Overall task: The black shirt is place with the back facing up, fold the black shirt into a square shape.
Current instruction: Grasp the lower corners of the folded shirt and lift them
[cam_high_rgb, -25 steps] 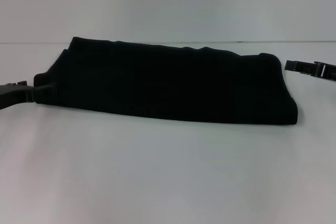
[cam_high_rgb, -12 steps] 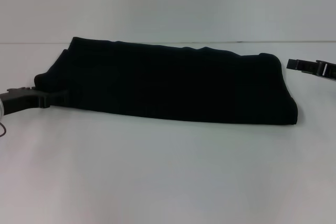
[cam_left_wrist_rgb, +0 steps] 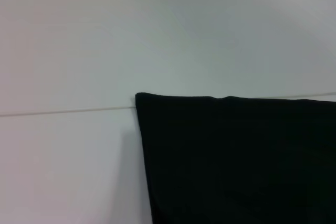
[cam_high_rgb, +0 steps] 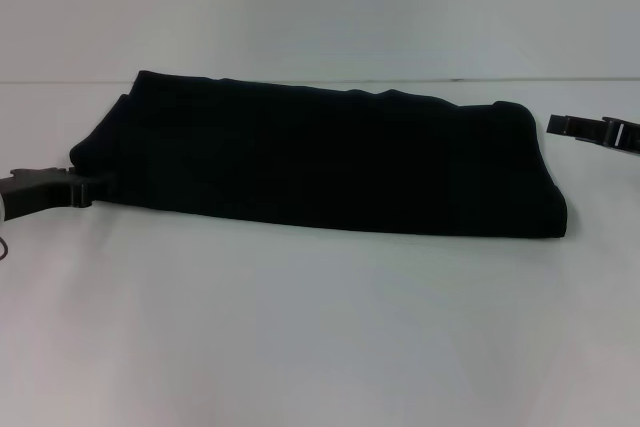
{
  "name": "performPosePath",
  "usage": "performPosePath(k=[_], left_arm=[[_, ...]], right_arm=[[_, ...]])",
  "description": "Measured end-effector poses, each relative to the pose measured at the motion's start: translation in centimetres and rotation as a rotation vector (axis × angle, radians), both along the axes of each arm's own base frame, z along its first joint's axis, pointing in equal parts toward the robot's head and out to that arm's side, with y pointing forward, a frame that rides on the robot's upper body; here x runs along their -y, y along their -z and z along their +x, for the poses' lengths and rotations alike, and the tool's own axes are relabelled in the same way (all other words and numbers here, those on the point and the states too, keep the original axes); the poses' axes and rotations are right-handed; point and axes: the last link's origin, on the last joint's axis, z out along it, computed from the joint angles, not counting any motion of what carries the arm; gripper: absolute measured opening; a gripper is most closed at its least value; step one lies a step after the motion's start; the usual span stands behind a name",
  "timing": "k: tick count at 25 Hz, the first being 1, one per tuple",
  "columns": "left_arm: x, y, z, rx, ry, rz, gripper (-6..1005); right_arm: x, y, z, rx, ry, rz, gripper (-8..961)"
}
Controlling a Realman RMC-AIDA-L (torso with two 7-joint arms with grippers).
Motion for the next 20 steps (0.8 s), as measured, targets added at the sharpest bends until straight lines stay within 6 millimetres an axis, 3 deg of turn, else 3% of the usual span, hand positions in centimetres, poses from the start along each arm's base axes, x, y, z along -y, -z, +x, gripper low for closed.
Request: performPosePath(k=[8,18,20], left_arm=[[-0.5,-0.6,-0.1,-0.025,-0.007,0.027,419],[-0.6,-1.0,-0.1,-0.046,0.002,0.020,2],[-0.5,-1.1,0.0,-0.043,0.009,0.014,2]], right_arm=[[0.1,-0.1,0.1,0.002,-0.001,-0.004,627],[0.4,0.7,0.0,0.057,-0.009,-0.094,622],[0.6,1.1,0.0,0.082,-0.014,-0.130,621]])
